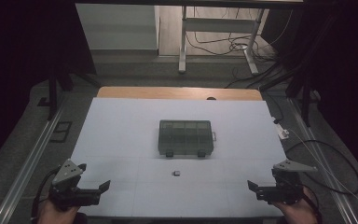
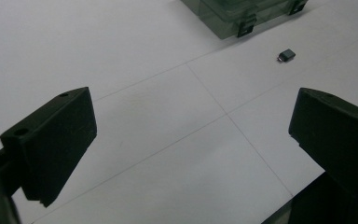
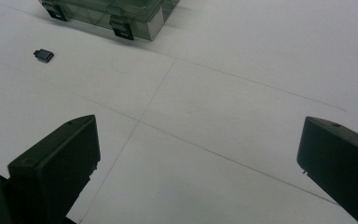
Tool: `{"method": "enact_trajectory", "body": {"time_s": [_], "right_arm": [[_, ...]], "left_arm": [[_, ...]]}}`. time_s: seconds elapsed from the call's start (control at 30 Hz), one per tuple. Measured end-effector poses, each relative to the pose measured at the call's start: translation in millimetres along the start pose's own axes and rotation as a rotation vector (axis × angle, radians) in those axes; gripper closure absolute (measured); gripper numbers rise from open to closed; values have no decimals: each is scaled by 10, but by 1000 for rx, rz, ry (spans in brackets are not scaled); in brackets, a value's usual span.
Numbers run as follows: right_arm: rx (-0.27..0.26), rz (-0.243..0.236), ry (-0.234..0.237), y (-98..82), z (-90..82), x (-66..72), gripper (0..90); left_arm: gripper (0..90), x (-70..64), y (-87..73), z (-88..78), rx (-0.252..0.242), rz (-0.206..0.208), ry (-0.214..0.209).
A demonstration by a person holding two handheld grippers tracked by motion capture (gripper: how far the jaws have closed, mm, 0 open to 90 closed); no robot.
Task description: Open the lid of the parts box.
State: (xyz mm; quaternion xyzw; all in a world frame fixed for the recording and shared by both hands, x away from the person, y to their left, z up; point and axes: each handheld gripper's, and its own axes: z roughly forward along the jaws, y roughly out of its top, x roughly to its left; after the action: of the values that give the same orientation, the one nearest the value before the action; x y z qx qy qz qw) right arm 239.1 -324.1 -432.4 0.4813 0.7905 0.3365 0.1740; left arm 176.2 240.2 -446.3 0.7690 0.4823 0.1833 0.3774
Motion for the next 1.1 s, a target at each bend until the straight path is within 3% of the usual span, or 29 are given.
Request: {"method": "enact_trajectory", "body": {"time_s": [0.77,1.0,1.1], "right_arm": [[-13,-14,23,4,-12,10,0],[-34,-44,33,16,-13,27,0],[-59,-51,58,52,-2,31,0]], "left_arm": [[0,46,0,1,-5,-38,-31],[0,31,24,23,12,-15,-30],[0,26,57,52,11,-9,-33]]}}
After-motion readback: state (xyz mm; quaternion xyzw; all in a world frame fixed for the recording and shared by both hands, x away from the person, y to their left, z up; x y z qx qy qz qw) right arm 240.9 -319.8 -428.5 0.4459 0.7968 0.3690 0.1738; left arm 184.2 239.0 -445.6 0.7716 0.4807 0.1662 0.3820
